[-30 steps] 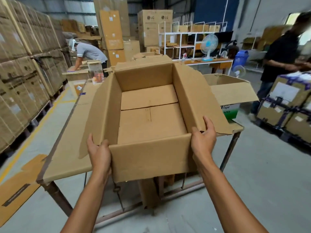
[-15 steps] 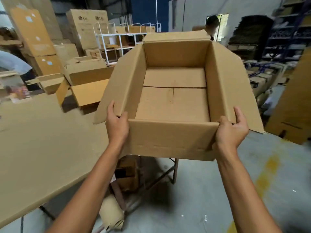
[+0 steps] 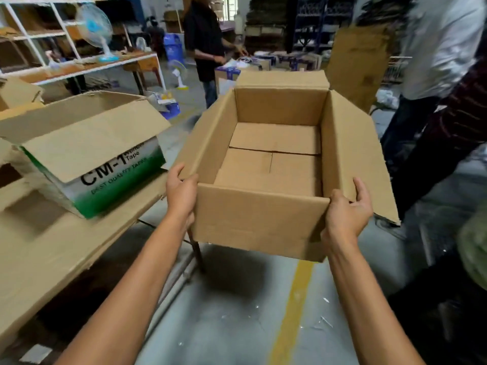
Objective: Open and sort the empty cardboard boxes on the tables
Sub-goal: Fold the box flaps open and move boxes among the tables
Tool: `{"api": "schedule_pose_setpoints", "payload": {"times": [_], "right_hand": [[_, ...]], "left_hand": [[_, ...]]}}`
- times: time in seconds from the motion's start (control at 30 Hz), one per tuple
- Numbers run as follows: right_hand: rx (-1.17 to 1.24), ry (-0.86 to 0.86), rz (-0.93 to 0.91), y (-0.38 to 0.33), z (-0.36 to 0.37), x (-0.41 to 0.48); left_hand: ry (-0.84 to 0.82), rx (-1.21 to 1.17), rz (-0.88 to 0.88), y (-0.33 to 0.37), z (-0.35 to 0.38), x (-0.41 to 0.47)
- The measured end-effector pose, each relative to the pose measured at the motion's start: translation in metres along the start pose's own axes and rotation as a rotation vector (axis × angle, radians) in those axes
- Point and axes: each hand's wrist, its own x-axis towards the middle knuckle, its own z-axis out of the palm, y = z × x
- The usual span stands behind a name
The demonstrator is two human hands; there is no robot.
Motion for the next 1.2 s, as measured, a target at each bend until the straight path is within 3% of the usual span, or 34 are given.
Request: {"api": "schedule_pose_setpoints", "payload": {"times": [0.3, 0.43, 0.6, 0.9, 1.03, 1.2], "right_hand": [[-0.217, 0.114, 0.177, 0.11, 0.038, 0.084], [-0.451, 0.149, 0.236, 0.155, 0.072, 0.109], [-0.715, 0.052, 0.286, 0.2, 0.127, 0.152], [-0.96, -0.162, 0.321, 0.248, 0.226, 0.238], [-0.986, -0.233, 0.3, 0.269, 0.287, 0.295], [-0.988, -0.389, 0.253, 0.296, 0.385, 0.378]], "left_hand": [[-0.087, -0.051, -0.392, -0.119, 0.086, 0.097], [-0.078, 0.029, -0.53, -0.175, 0.106, 0.138], [-0.043, 0.086, -0.635, -0.218, 0.125, 0.194], [-0.304, 0.315, -0.689, -0.233, 0.172, 0.31], [-0.211, 0.324, -0.755, -0.25, 0.207, 0.365], [0.018, 0.311, -0.754, -0.263, 0.253, 0.434]]}}
